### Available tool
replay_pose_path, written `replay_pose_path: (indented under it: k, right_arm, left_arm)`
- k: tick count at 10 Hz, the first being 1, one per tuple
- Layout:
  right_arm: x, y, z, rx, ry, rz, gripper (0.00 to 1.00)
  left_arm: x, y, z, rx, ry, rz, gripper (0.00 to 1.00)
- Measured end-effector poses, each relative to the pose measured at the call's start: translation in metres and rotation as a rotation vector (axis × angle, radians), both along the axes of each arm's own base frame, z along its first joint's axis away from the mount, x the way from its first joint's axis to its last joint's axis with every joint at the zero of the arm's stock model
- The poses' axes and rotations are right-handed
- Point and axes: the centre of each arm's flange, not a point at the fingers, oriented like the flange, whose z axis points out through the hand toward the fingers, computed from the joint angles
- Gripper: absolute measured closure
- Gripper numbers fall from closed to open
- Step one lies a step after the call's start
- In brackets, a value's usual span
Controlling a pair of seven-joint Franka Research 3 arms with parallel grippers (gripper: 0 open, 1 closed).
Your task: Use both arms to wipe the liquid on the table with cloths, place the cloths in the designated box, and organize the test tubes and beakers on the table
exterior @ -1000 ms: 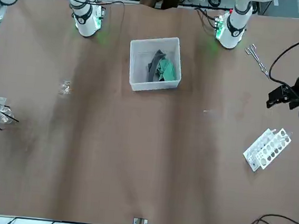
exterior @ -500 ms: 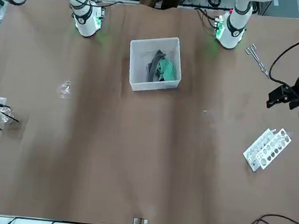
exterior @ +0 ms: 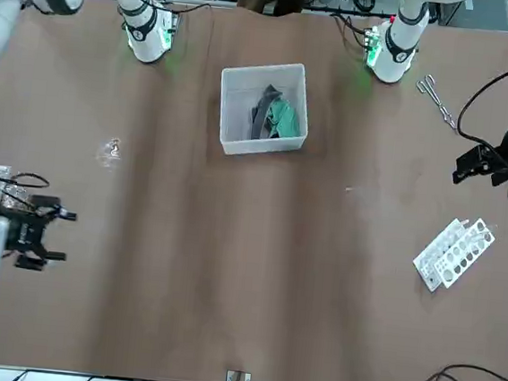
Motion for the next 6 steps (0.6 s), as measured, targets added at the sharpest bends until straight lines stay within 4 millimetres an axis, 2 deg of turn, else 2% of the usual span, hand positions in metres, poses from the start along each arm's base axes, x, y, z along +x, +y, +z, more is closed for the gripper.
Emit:
replay_pose_path:
  k: [3,4,6]
  right_arm:
    - [-0.007,0.066,0.030,-0.223,0.013,-0.145,0.00]
    - [-0.019,0.079,0.043,-0.325,-0.011,-0.191,0.00]
    - [-0.053,0.087,0.076,-0.535,-0.023,-0.279,0.00]
  left_arm:
    - [0.000,-0.001,0.000,0.000,0.001,-0.001,0.02]
    - [0.000,-0.001,-0.001,0.000,0.002,-0.001,0.02]
    - [0.000,-0.001,-0.001,0.000,0.004,-0.002,0.02]
